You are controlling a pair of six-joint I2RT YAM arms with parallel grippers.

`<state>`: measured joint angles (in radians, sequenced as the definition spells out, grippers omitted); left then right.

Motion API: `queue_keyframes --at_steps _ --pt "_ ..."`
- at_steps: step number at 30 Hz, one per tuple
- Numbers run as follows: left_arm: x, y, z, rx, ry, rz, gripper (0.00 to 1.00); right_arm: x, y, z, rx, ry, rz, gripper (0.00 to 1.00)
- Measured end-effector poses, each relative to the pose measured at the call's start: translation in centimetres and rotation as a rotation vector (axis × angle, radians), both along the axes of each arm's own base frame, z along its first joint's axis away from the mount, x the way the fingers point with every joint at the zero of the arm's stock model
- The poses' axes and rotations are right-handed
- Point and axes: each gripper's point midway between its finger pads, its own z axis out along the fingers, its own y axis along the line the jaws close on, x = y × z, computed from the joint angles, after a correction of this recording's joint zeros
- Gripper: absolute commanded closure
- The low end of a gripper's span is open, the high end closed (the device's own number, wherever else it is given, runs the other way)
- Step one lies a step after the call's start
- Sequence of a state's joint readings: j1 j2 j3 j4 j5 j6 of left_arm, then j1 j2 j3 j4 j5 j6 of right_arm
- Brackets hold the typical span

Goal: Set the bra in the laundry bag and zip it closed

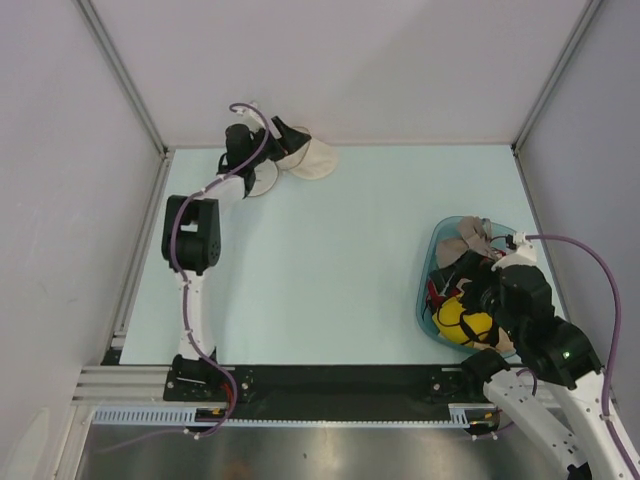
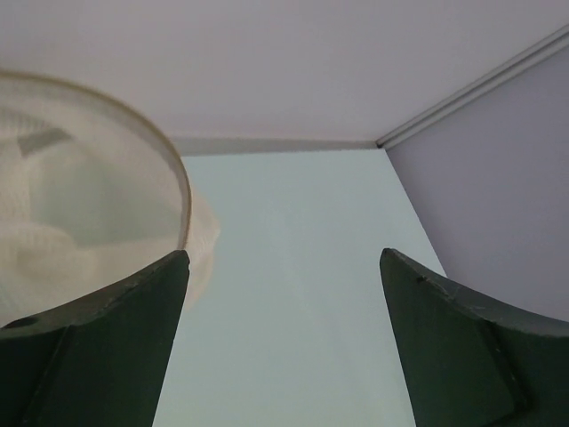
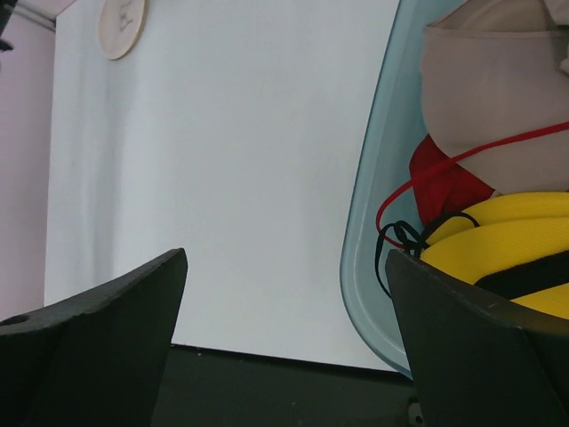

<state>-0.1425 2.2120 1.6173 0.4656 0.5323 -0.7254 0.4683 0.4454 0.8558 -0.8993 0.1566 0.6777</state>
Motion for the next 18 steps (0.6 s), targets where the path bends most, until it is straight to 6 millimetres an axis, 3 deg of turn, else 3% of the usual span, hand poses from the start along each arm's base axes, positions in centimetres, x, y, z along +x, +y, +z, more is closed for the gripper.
queue_keyframes --at_steps 3,5,9,11,13,14,16,17,18 --pt "3.3 -0.8 -0.7 -0.025 -0.056 -0.014 0.08 -0.4 0.4 0.3 0.019 -0.007 0.025 0.0" --pt "4.6 -0.9 -3.3 -0.046 -0.033 -0.014 0.09 -0.8 0.4 0.6 0.034 -0.024 0.038 0.0" --pt "6.2 -1.1 -8.4 -0.068 0.08 0.012 0.28 -1.6 0.2 2.0 0.061 -0.083 0.051 0.0" --pt "6.8 -1.3 -9.6 -0.084 0.126 0.021 0.32 -1.9 0.1 2.9 0.073 -0.11 0.051 0.0" --pt "7.1 -1.7 -9.5 -0.101 0.144 0.023 0.52 -2.1 0.1 3.4 0.084 -0.129 0.059 0.0" --pt "7.2 -1.9 -9.3 -0.109 0.156 0.027 0.69 -2.1 0.2 3.6 0.09 -0.134 0.064 0.0" --pt "7.4 -2.3 -8.6 -0.11 0.156 0.034 0.79 -2.2 0.6 3.7 0.103 -0.134 0.078 0.0" --pt "7.4 -2.6 -8.5 -0.113 0.161 0.035 0.93 -2.2 0.8 3.9 0.112 -0.135 0.088 0.0" --pt "7.3 -2.8 -8.4 -0.108 0.167 0.035 1.0 -2.2 0.9 4.0 0.117 -0.137 0.094 0.0"
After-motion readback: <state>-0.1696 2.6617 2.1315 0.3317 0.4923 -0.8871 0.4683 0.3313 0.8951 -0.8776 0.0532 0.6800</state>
